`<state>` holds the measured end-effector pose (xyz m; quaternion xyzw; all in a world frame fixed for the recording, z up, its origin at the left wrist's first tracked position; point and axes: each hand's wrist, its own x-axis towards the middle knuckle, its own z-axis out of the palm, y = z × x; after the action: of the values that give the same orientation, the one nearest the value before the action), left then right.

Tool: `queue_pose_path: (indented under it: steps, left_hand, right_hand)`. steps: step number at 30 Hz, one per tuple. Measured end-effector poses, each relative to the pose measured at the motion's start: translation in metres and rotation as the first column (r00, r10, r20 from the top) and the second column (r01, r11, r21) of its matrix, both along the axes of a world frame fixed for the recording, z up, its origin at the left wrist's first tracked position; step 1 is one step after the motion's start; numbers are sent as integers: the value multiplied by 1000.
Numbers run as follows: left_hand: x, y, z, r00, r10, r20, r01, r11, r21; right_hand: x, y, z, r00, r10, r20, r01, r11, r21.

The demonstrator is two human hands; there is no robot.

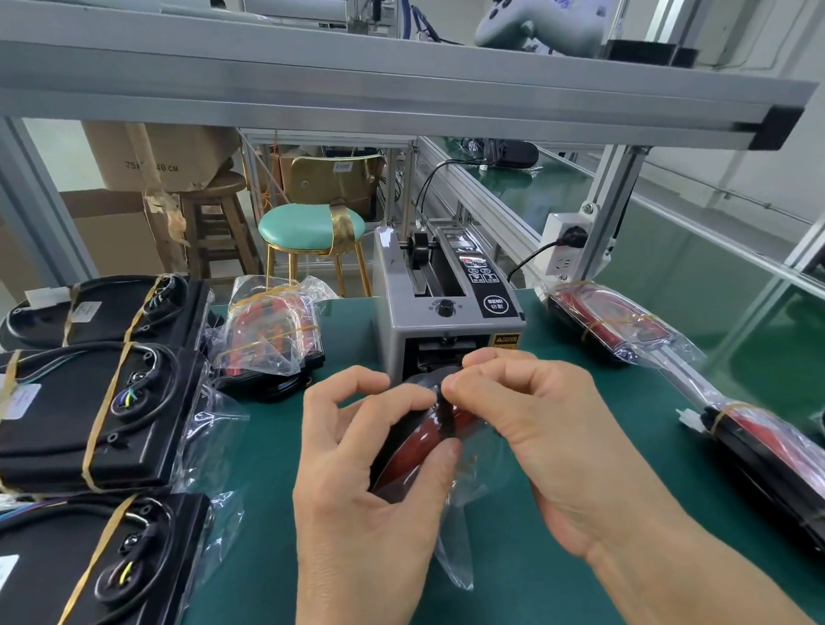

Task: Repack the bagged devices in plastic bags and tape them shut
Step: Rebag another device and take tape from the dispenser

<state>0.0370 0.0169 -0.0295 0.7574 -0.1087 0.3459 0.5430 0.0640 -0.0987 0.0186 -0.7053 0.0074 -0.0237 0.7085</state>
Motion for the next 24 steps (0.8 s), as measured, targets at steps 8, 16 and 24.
queue_pose_path:
  steps: [8,16,24]
  left_hand:
    - [1,0,0,1000,5,-2,-5,1000,11]
    - [2,2,1,1000,15,-11,-14,999,37]
    - [2,3,1,999,44,29,-45,999,27]
  right_hand:
    - [1,1,0,999,1,51,2,998,-63]
    - [3,-2,-3,994,40,102,-21,984,-176]
    - [14,-21,-11,999,31,-27,-28,995,95]
